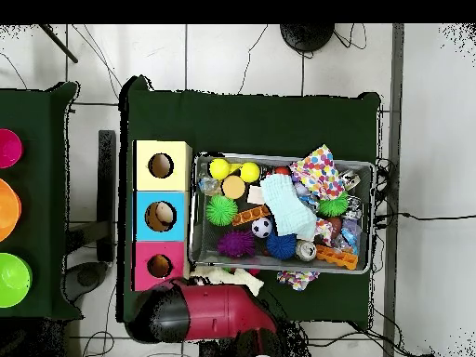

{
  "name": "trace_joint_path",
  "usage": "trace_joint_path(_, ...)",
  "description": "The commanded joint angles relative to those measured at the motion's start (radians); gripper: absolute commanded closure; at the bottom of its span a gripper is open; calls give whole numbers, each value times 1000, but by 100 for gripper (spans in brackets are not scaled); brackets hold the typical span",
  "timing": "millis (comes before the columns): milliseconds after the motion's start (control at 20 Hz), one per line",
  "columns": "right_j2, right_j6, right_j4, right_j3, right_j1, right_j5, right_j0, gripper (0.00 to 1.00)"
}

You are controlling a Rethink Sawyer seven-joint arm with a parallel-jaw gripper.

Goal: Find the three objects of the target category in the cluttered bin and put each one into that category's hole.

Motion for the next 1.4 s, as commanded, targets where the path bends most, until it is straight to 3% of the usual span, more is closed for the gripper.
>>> trace_joint_path(50, -19, 319, 85, 44, 49, -135, 46, 100)
trace_joint_path(600, -37, 338, 140, 42, 155, -263, 112, 100)
trace_joint_path(1100, -57, 405, 215, 31, 191, -302, 229, 100)
trace_joint_path(1400, -83, 426, 263, -22, 221, -287, 297, 100)
